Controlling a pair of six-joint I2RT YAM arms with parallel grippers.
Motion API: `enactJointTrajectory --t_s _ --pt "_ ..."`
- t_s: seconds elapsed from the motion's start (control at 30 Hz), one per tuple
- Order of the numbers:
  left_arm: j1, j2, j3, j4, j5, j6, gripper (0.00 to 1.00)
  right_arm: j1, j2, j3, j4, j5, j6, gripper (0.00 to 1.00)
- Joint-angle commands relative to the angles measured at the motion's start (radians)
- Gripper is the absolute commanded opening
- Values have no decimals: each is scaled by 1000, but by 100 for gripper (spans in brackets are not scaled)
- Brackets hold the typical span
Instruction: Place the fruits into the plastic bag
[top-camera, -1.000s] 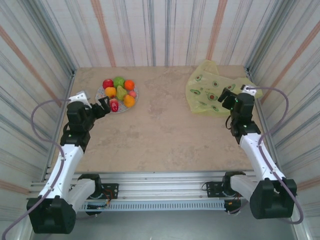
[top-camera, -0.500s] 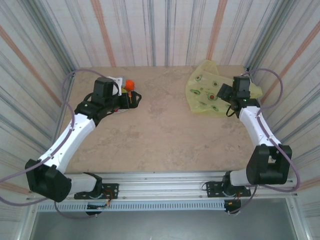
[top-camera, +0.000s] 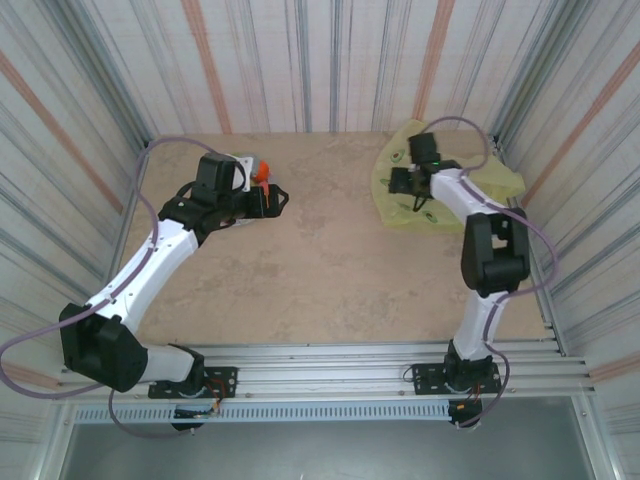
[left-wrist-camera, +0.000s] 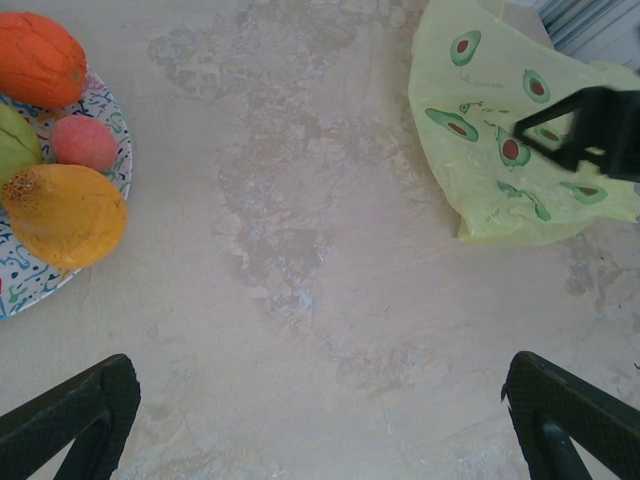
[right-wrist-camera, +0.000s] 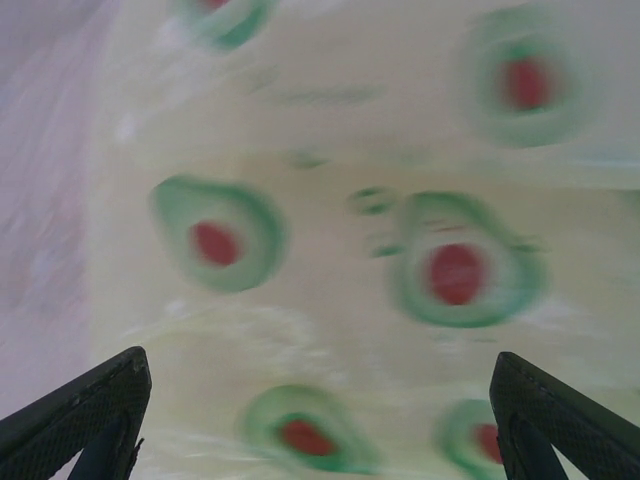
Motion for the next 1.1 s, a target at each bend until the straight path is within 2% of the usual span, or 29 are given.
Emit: enactJointTrajectory --t_s 0.0,0.13,0.43,0.6,0.77,0.87,1.07 --pt "-9 -15 6 -31 -1 11 99 41 84 89 -106 14 -98 90" --pt "-9 -36 -7 -42 -18 17 99 67 175 176 -156 -2 -136 87" --pt "-9 -54 -32 -55 -29 26 99 59 270 239 -193 54 -222 56" --pt "-8 -53 -8 -114 -49 57 99 23 266 232 -196 -17 -243 29" --pt "18 -69 -9 -146 -57 69 99 33 178 178 -194 -82 -333 6" --pt "55 -90 -24 -150 -37 71 99 78 92 113 -184 -142 -426 1" --pt "141 -121 -31 -176 -20 79 99 285 -98 -13 -235 -280 -575 0"
